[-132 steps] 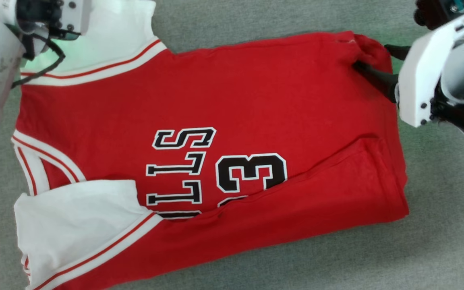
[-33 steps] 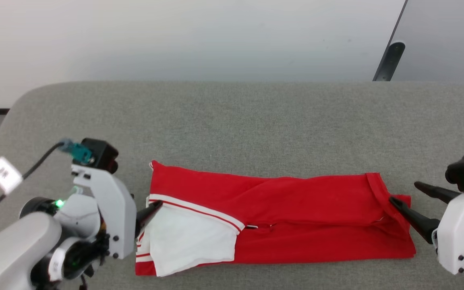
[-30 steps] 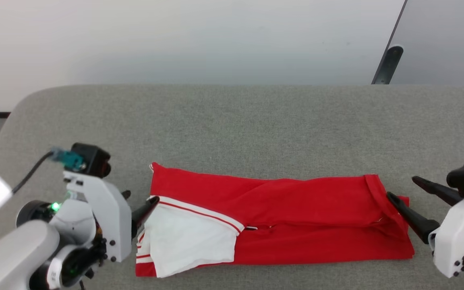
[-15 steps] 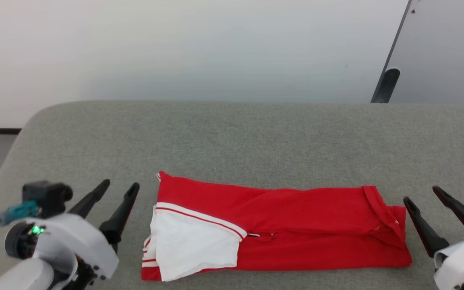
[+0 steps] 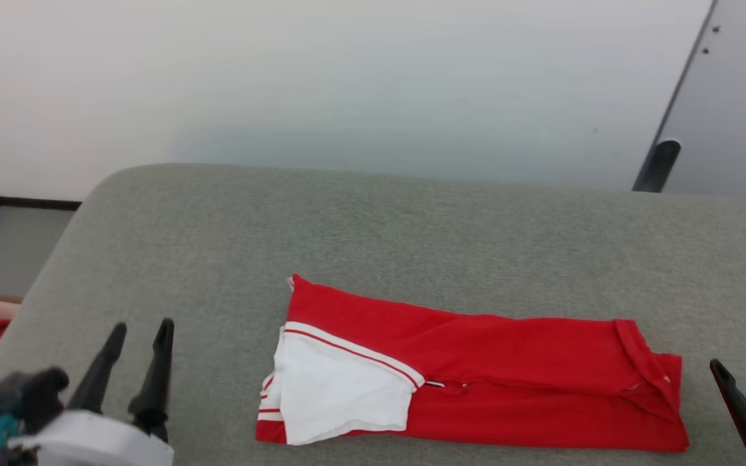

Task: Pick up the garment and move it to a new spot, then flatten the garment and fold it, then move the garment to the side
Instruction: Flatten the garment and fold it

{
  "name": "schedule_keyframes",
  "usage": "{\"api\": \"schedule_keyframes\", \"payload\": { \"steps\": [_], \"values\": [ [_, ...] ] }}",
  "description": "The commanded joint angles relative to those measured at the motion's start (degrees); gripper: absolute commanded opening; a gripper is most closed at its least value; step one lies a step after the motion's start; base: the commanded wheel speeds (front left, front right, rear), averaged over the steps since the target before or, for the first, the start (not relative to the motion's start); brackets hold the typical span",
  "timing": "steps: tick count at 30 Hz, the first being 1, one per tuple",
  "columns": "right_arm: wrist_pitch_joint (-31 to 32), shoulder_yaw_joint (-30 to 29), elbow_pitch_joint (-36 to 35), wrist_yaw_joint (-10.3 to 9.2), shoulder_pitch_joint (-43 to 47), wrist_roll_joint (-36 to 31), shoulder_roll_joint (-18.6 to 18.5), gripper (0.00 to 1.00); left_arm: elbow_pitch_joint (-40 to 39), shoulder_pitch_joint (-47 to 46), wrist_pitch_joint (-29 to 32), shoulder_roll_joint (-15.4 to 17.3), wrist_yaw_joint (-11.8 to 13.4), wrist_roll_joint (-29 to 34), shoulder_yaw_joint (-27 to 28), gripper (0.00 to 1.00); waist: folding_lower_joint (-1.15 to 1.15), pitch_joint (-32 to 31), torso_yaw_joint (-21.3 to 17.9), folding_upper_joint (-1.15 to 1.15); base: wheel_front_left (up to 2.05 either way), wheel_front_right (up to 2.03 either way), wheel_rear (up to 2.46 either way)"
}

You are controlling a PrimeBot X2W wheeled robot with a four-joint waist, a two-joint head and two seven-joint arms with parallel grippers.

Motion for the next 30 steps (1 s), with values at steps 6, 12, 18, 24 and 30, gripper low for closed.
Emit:
{"api": "schedule_keyframes", "payload": {
  "steps": [6, 12, 18, 24, 30],
  "values": [
    [9.5, -0.2, 0.6, -0.06, -0.4, 3.5, -1.2, 1.0, 2.7, 7.3, -0.1, -9.1, -6.3, 9.1, 9.8, 1.0, 0.0, -0.4, 3.4, 0.0, 0.0, 0.0, 0.0],
    [22.5, 1.4, 4.5, -0.06, -3.8, 7.9, -3.9, 1.0, 5.4, 8.6, -0.1, -15.0, -11.3, 13.4, 13.6, 1.0, 0.0, 0.4, 6.5, 0.0, 0.0, 0.0, 0.0],
    [32.3, 0.9, 9.7, -0.05, -8.2, 10.2, -4.8, 1.0, 8.2, 6.2, -0.1, -18.1, -14.4, 15.9, 13.2, 1.0, 0.0, 1.9, 10.2, 0.0, 0.0, 0.0, 0.0],
    [37.9, -0.9, 13.9, -0.06, -11.1, 9.4, -4.2, 1.0, 9.8, 4.0, -0.1, -20.8, -16.1, 17.0, 12.8, 1.0, 0.0, 4.0, 13.3, 0.0, 0.0, 0.0, 0.0],
    [41.8, -1.1, 18.4, -0.06, -12.8, 9.3, -2.9, 1.0, 11.1, 2.5, -0.1, -22.4, -17.2, 16.9, 12.4, 1.0, 0.0, 5.9, 15.3, 0.0, 0.0, 0.0, 0.0]
  ]
}}
